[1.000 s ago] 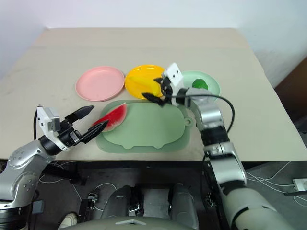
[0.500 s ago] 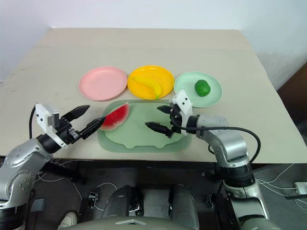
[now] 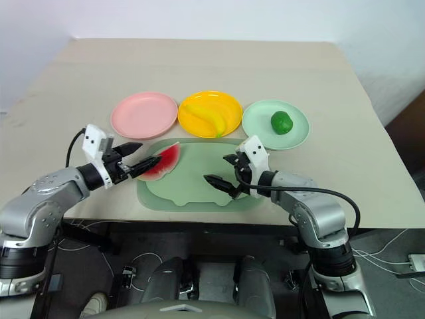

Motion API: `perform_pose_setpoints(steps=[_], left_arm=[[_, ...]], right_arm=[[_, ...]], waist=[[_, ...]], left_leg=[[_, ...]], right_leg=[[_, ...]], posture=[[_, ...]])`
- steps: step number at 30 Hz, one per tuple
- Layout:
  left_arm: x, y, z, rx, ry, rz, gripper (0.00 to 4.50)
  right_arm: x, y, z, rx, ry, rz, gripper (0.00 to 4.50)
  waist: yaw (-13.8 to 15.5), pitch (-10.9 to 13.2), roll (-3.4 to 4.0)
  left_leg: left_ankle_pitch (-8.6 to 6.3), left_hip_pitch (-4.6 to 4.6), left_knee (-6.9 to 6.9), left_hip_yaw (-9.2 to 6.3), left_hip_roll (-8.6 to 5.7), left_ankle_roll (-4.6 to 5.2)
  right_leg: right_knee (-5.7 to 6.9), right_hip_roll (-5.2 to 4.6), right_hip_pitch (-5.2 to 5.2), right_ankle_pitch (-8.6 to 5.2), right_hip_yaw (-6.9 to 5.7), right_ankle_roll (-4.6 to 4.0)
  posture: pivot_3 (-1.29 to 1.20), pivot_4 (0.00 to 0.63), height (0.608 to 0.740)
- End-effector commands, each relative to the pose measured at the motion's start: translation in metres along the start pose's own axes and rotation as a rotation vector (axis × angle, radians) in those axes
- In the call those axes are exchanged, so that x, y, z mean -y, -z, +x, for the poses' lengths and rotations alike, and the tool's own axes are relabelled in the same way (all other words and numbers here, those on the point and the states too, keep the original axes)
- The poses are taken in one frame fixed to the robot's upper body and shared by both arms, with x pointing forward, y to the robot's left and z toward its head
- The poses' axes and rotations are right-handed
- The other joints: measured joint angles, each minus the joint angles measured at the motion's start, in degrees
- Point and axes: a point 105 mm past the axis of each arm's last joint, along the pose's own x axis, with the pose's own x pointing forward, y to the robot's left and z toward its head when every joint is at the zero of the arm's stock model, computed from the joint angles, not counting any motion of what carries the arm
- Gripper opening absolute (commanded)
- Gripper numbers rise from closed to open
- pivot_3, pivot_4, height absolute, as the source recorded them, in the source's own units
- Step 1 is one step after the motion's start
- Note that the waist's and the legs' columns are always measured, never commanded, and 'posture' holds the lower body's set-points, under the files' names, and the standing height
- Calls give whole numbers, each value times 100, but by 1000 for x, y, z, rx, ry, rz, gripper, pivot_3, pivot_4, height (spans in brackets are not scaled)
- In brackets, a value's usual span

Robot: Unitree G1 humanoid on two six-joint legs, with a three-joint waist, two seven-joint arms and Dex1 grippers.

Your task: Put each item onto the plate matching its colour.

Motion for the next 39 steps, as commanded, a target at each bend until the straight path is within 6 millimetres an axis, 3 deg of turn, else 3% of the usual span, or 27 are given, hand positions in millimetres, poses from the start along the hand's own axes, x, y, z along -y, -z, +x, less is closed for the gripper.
perform_pose_setpoints(steps=[1, 5, 14, 22, 29, 32, 37, 39], left_arm=[[0, -8, 0, -4, 25, 47, 4500], [3, -7, 6, -34, 65, 59, 4500], [11, 0, 25, -108, 131, 48, 4500], [8, 16, 31, -240, 112, 69, 4500], [13, 12, 32, -248, 127, 74, 4500], [13, 12, 32, -256, 126, 68, 3879], [12, 12, 30, -270, 107, 67, 2192], [13, 9, 28, -262, 111, 62, 2130]], right_arm=[[-8, -10, -8, 48, -8, -23, 4481], [-15, -11, -13, 70, -26, -19, 4481], [-27, -38, -26, 290, -73, -84, 4481], [-34, -49, -15, 278, -84, -147, 4481], [-33, -51, -11, 261, -76, -157, 4481], [-30, -50, -11, 254, -74, -158, 4500], [-26, -47, -12, 236, -66, -164, 4500], [-20, -41, -13, 221, -50, -168, 4500]], waist=[[-1, 0, 0], [5, 0, 0], [6, 0, -1], [5, 0, -1], [9, 0, -1], [1, 0, -2], [8, 0, -2], [7, 0, -2]], left_leg=[[0, -1, 0, 0, 0, 0], [0, 0, 0, 0, 0, 0], [0, 5, -1, -5, -1, 0], [0, 5, 1, -6, -1, 1], [0, 6, 1, -7, -2, 1], [0, 6, 1, -7, -2, 1], [0, 6, 1, -7, -2, 1], [0, 6, 1, -7, -2, 1]], right_leg=[[0, 0, 0, 0, 0, 0], [0, 0, 0, 0, 0, 0], [-3, -1, 9, -1, -4, 1], [-3, -1, 10, 0, -4, 1], [-3, -2, 11, 0, -4, 1], [-3, -2, 11, 0, -4, 1], [-3, -3, 11, 0, -4, 1], [-3, -2, 12, 0, -4, 1]], posture=[[0, 150, 695], [0, 150, 695], [0, 150, 695], [0, 150, 695], [0, 150, 695], [0, 150, 695], [0, 150, 695], [0, 150, 695]])
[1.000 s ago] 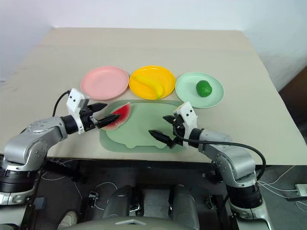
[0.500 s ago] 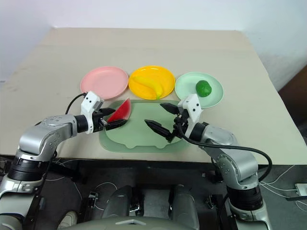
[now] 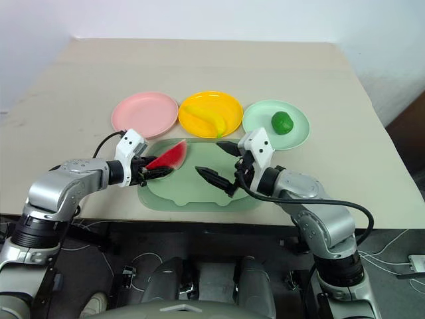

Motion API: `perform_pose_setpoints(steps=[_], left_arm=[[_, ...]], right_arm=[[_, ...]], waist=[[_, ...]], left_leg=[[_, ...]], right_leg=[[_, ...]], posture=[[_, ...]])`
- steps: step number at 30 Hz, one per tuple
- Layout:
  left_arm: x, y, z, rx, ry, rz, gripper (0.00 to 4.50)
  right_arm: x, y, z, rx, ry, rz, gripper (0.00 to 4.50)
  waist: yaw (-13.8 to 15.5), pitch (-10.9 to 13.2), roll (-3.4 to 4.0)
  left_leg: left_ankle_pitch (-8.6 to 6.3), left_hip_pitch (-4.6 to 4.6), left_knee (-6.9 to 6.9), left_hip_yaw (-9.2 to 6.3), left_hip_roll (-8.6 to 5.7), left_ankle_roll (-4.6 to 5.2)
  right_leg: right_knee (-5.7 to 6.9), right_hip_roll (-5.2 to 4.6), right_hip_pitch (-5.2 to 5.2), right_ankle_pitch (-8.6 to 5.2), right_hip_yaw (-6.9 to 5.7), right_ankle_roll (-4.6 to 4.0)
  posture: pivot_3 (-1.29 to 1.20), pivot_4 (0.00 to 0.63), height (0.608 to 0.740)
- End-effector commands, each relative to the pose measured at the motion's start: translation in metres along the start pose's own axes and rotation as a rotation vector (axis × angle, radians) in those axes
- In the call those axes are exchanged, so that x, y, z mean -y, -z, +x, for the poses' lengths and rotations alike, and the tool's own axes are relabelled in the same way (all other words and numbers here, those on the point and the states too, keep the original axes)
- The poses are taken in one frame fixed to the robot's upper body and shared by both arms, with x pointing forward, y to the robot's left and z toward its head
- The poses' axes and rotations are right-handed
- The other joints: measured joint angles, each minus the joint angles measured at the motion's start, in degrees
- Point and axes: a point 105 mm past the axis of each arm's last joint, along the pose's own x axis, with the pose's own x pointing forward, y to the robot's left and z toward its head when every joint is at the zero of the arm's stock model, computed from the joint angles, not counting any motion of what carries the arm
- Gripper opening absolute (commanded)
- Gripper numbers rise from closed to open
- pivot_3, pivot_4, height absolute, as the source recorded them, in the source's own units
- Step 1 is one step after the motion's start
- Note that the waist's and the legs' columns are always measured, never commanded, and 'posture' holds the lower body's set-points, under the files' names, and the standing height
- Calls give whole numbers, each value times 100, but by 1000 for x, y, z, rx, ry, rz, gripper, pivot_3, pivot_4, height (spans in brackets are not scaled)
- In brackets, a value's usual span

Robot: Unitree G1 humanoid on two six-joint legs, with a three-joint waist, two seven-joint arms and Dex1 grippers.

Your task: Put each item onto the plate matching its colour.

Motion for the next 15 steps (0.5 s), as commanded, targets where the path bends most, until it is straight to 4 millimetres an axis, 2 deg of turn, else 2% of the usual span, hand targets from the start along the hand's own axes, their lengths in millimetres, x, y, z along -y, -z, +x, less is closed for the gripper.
perform_pose_setpoints(steps=[1, 6, 9, 13, 15], left_arm=[[2, -15, -9, 41, -9, 27, 2130], [2, -22, -16, 93, -28, 25, 2130], [-1, -38, -25, 204, -64, 11, 2130], [-28, -61, -39, 375, -246, 11, 2130], [-42, -66, -43, 418, -327, -13, 2130]], right_arm=[[5, 2, -4, 6, 12, -30, 4500], [5, 13, -8, -1, 12, -31, 4500], [4, 19, -9, -3, 7, -31, 4500], [3, 24, -9, -8, -11, -29, 4500], [3, 24, -8, -8, -18, -33, 4500]], waist=[[1, 0, 0], [-6, 1, -1], [-3, 1, -1], [3, 1, -2], [1, 0, -2]], left_leg=[[0, 0, 0, 0, 0, 0], [0, 0, 0, 0, 0, 0], [0, 0, 0, 0, 0, 0], [0, 4, 3, -1, 0, 0], [1, 5, 3, -3, -1, 0]], right_leg=[[0, 0, 0, 0, 0, 0], [0, 0, 0, 0, 0, 0], [1, 0, 0, 0, 0, 1], [1, -1, 6, 0, -1, 1], [1, 0, 8, 0, -2, 1]], posture=[[0, 150, 695], [0, 150, 695], [0, 150, 695], [0, 150, 695], [0, 150, 695]])
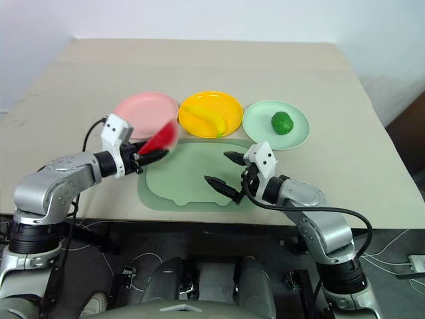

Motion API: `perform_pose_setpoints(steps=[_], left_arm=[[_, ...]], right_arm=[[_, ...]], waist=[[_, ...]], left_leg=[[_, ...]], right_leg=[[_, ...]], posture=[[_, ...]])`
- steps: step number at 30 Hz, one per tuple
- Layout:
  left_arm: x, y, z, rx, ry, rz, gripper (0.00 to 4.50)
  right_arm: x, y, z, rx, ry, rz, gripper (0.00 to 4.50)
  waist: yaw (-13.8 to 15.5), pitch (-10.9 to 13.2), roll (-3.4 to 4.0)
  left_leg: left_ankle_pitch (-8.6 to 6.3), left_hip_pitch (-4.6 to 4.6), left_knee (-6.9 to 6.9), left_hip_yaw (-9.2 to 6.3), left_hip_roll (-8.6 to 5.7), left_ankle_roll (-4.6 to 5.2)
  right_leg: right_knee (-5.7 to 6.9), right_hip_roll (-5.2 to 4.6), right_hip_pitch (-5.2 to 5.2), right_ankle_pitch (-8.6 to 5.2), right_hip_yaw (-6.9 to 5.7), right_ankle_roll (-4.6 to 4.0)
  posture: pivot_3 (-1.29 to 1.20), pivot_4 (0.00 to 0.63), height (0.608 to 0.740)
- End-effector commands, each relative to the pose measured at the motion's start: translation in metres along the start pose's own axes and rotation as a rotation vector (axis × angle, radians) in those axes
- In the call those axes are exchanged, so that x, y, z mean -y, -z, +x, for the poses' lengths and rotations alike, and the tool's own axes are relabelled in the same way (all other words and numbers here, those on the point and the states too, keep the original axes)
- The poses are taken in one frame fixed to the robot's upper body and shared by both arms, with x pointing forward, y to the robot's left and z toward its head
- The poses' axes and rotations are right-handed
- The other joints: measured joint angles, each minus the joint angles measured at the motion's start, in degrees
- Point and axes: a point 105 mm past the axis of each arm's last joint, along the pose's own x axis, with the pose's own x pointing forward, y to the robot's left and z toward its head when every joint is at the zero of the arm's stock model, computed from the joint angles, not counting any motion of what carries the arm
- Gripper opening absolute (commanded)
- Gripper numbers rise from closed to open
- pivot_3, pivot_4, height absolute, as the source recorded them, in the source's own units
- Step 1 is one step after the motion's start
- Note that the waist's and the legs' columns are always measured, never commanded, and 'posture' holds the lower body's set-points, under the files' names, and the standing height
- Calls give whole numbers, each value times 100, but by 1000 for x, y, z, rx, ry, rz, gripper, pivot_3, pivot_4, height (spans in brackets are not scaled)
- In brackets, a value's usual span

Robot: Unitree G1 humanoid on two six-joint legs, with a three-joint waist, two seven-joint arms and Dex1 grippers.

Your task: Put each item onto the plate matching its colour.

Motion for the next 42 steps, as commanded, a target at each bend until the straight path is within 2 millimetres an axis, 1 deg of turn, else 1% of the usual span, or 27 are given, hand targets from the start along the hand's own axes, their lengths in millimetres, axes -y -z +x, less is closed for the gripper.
perform_pose_setpoints(steps=[1, 4, 7, 10, 12, 14, 15, 16, 18, 20, 23, 27, 29, 30, 32, 34, 38, 40, 42], left_arm=[[-28, -27, -6, 125, -160, 17, 2130], [-53, -32, -4, 148, -308, 16, 2130], [-77, -39, 3, 171, -412, 8, 2130], [-90, -43, 13, 179, -444, 1, 2130], [-96, -51, 22, 211, -446, -6, 2130], [-104, -47, 34, 164, -461, -10, 2130], [-108, -39, 40, 124, -468, -25, 2130], [-111, -32, 44, 85, -474, -29, 2130], [-115, -25, 51, 63, -485, -41, 2130], [-115, -23, 57, 65, -480, -71, 2130], [-113, -21, 65, 44, -460, -71, 2130], [-111, -26, 68, 55, -439, -62, 2130], [-110, -29, 67, 62, -430, -42, 2851], [-109, -32, 67, 82, -419, -54, 3099], [-107, -36, 67, 105, -399, -58, 3775], [-106, -35, 67, 103, -396, -51, 4433], [-105, -28, 66, 88, -394, -29, 4471], [-101, -31, 63, 112, -369, -16, 4471], [-99, -35, 54, 150, -355, 7, 4471]], right_arm=[[-3, -7, 1, 24, -27, -39, 4500], [-1, -10, 5, 24, -34, -48, 4500], [1, -12, 9, 20, -49, -60, 4500], [3, -11, 11, 8, -61, -77, 4500], [4, -12, 13, 10, -62, -75, 4500], [8, -12, 14, 11, -57, -74, 4500], [9, -11, 15, 10, -52, -74, 4500], [11, -11, 16, 9, -49, -75, 4500], [11, -11, 17, 10, -47, -77, 4500], [10, -12, 18, 10, -47, -81, 4500], [7, -13, 20, 9, -49, -90, 4500], [5, -14, 20, 12, -41, -93, 4500], [5, -14, 20, 11, -38, -92, 4500], [5, -14, 20, 11, -39, -92, 4500], [5, -14, 20, 7, -43, -99, 4500], [5, -14, 22, 5, -47, -106, 4500], [6, -16, 25, 11, -51, -111, 4500], [9, -16, 25, 11, -47, -111, 4500], [10, -15, 24, 11, -41, -108, 4500]], waist=[[0, 0, -1], [-3, -1, -1], [5, 0, -3], [2, -1, -5], [10, 0, -9], [7, 1, -12], [2, 1, -13], [-5, 0, -14], [-17, 0, -13], [-31, 1, -15], [-35, 10, -29], [-32, 19, -45], [-23, 20, -47], [-25, 20, -47], [-28, 21, -48], [-33, 21, -48], [-38, 21, -48], [-39, 21, -48], [-41, 21, -48]], left_leg=[[0, 0, 0, 0, 0, 0], [0, 0, 1, -1, -1, 0], [0, 1, 1, -1, -2, 0], [0, -1, 2, -2, -3, 1], [0, -2, 1, -2, -4, 1], [1, -3, 3, -3, -4, 1], [1, -3, 3, -2, -4, 1], [1, -2, 4, -2, -5, 1], [1, -2, 2, -1, -5, 1], [1, -3, 0, -1, -4, 1], [1, -5, 0, 0, -4, 1], [2, -6, 3, -1, -4, 0], [2, -6, 3, -1, -4, 0], [2, -5, 3, -1, -4, 0], [2, -5, 3, -1, -4, 0], [2, -5, 3, -2, -4, 0], [2, -5, 3, -1, -4, 0], [2, -5, 3, -1, -4, 0], [2, -5, 3, -1, -4, 0]], right_leg=[[0, 0, 0, 0, 0, 0], [0, 0, 2, 0, -1, 0], [0, 1, 2, 0, -3, 0], [-1, 0, 2, 0, -7, 0], [-2, 0, 2, 0, -7, 1], [-1, 0, 4, 0, -12, 1], [-1, 0, 3, 0, -12, 2], [0, 0, 4, 0, -12, 2], [-1, 1, 3, -1, -12, 3], [0, 2, 1, -3, -12, 5], [0, 2, -1, -3, -13, 7], [4, 1, -1, -3, -12, 6], [4, 0, 0, -3, -13, 6], [3, 0, 0, -3, -13, 6], [4, 0, 0, -3, -13, 6], [5, 0, 0, -3, -13, 6], [5, 1, 0, -3, -12, 6], [5, 1, 0, -3, -12, 6], [5, 1, -1, -3, -12, 6]], posture=[[0, 150, 695], [0, 150, 695], [0, 150, 695], [0, 150, 695], [0, 150, 695], [0, 150, 695], [0, 150, 695], [0, 150, 695], [0, 150, 695], [0, 150, 695], [0, 150, 695], [0, 150, 695], [0, 150, 695], [0, 150, 695], [0, 150, 695], [0, 150, 695], [0, 150, 695], [0, 150, 695], [0, 150, 695]])
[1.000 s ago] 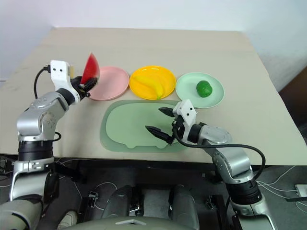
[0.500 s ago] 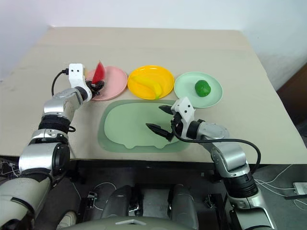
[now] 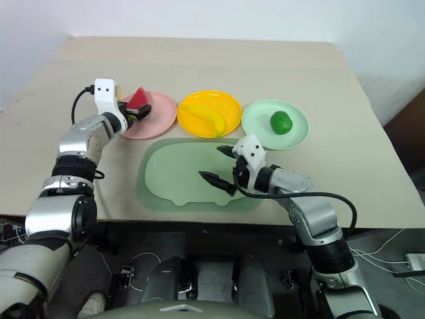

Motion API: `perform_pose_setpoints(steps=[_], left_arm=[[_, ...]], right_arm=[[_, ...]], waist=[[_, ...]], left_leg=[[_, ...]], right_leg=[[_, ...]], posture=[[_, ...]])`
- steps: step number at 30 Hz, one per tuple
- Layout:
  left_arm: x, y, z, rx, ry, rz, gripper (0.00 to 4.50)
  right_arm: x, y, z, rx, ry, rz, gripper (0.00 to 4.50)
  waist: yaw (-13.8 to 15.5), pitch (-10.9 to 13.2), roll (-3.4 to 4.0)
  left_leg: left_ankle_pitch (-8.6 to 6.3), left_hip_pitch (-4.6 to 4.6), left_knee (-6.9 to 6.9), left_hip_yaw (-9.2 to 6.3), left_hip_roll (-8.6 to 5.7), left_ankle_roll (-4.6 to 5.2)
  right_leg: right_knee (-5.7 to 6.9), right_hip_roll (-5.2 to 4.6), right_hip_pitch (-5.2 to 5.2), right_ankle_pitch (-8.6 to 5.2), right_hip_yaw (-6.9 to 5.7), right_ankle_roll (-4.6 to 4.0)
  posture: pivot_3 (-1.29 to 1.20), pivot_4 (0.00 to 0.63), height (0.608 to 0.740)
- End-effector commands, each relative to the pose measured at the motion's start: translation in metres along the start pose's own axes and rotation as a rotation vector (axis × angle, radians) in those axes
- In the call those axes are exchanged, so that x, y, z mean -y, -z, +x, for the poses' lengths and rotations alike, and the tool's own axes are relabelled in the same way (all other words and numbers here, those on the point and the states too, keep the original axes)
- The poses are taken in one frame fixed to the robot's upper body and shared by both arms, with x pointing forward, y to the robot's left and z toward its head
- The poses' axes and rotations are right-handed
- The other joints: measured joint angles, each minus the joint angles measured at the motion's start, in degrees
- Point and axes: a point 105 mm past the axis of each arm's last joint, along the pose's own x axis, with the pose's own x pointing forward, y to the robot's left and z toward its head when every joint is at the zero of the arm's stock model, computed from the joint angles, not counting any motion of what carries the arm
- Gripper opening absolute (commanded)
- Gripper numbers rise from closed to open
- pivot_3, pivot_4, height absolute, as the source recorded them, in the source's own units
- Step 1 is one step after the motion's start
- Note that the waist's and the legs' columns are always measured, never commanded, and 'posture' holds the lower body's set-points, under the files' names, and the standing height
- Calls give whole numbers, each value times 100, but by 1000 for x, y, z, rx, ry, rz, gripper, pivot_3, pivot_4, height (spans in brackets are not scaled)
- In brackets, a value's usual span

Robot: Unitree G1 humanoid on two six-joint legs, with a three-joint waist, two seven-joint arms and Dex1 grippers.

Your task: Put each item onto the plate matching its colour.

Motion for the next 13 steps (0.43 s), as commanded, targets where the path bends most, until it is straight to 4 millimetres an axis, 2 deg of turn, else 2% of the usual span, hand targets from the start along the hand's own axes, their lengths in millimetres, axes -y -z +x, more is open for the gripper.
perform_pose_setpoints(steps=[1, 4, 7, 10, 13], left_arm=[[0, -27, -16, 133, 30, 69, 4471], [4, -35, -40, 252, 79, 124, 4471], [10, -32, -77, 341, 170, 147, 4471], [1, -23, -115, 377, 180, 83, 4471], [-3, 1, -142, 308, 205, 74, 4471]], right_arm=[[0, -8, -1, 39, 0, -23, 4500], [-2, -5, -5, 36, 3, -12, 4500], [-7, -3, -11, 48, -2, 10, 4500], [-9, -8, -17, 80, -13, 79, 4500], [-11, -13, -22, 102, -39, 107, 4500]], waist=[[-1, 0, 0], [-9, 0, 0], [-21, 0, 1], [-19, 0, 1], [-5, -1, -1]], left_leg=[[0, 0, 0, 0, 0, 0], [0, 1, 0, 0, 1, 0], [0, 2, 0, 1, 2, -1], [0, 4, 1, 3, 5, -1], [0, 10, 2, -4, 8, -2]], right_leg=[[0, 0, 0, 0, 1, 0], [0, 0, 0, 0, 2, 0], [1, 0, 0, 0, 4, -1], [1, 0, 0, 0, 8, -1], [3, -1, 6, 2, 6, -4]], posture=[[0, 150, 695], [0, 150, 695], [0, 150, 695], [0, 150, 695], [0, 150, 695]])
